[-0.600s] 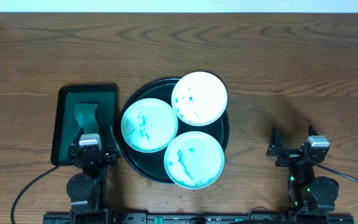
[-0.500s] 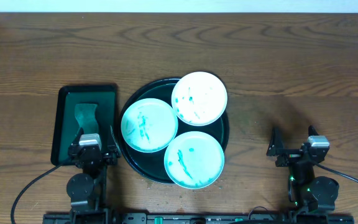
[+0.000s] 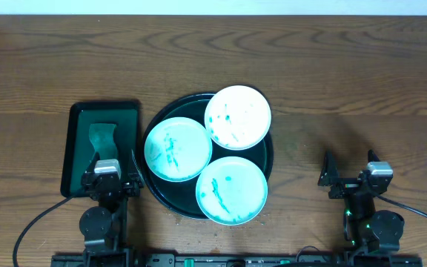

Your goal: Clean dirty plates on tray and stack at the side

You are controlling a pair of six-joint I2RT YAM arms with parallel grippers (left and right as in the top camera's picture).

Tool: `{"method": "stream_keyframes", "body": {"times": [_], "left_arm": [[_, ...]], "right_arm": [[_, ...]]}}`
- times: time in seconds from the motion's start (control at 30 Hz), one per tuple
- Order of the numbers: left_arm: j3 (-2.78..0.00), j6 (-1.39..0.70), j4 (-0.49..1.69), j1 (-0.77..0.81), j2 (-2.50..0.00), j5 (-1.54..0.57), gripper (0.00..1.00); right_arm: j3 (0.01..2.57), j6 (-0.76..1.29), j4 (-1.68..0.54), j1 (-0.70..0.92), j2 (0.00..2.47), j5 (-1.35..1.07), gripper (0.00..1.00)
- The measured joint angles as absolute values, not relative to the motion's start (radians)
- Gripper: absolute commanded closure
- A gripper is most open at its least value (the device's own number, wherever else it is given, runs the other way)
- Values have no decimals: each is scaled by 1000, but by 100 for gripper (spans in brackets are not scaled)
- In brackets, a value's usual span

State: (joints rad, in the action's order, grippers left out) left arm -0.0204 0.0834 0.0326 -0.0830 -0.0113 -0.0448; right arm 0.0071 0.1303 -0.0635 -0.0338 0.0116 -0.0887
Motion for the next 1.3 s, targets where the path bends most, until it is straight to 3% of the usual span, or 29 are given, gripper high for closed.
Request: {"method": "stream_keyframes", "body": {"times": [1.3], "left_arm": [[-20, 83, 18, -83, -11, -50, 25]], "right_arm": [[7, 130, -43, -34, 12, -81, 1]]}}
